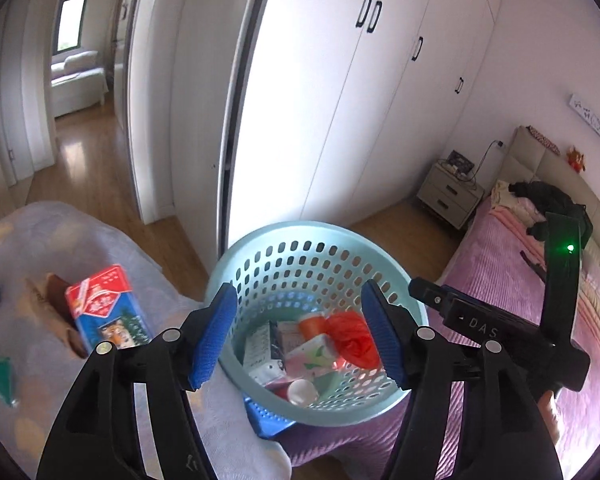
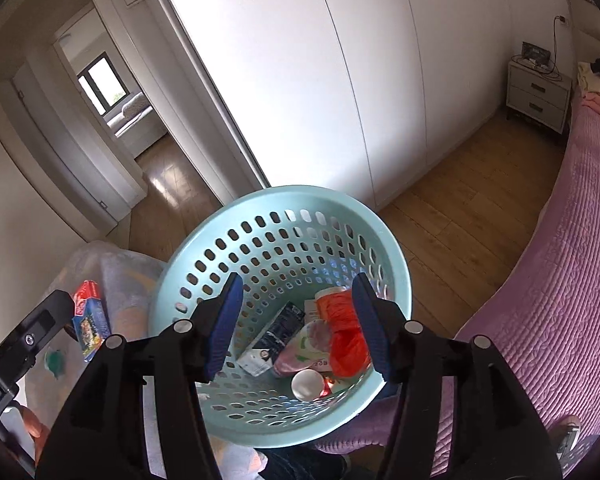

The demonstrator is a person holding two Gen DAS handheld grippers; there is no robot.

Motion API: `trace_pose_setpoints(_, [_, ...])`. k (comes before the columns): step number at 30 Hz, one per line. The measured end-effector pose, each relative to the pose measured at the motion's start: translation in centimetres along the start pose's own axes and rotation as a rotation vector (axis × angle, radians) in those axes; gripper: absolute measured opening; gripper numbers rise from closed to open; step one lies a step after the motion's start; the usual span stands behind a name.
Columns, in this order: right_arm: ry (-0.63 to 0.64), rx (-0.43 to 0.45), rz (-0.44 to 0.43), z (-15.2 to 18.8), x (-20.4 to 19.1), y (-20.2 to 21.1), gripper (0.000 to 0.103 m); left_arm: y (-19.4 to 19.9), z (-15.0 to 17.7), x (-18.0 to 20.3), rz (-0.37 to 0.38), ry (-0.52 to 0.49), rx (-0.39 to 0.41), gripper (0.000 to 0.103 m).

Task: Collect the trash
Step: 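Carry both items over the teal basket and open both tools to drop them, then grasp the teal packet with the left tool while the right tool grasps the tiger-print box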

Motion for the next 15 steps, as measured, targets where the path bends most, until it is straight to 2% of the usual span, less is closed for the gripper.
trace_pose_setpoints(7, [0.064,0.020,-0.035,0.8,-3.3,1.6,0.053,4.2,0.4,-0.9,-0.049,0.032,0.072,0.063])
trace_pose_setpoints(9, [0.088,0.024,-0.052,1.1,-4.4,2.1,0.053,5.7,1.0,-1.7,-0.090,0.043,0.080,0.063])
trace_pose_setpoints(12, [0.120,0.028,-0.076,1.6,-6.0,2.7,0.053,8.6,2.3,-4.5,-0.132,0.116,0.112,0.063])
trace_pose_setpoints(15, [0.150,0.033,-0.102,1.9,-7.7,3.1,0.053,11.4,3.8,-7.8,-0.235,0.166,0.138,0.063])
Point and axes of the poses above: each gripper's, at about its wrist camera, not at the fingertips, and y roughly against the way its jaws point, x to its right, z to its underside, the point moved 1 cm from there along -y, roughly the way its jaws point, and after that the axes turned 1 degree about -x, right-handed, at the moved point
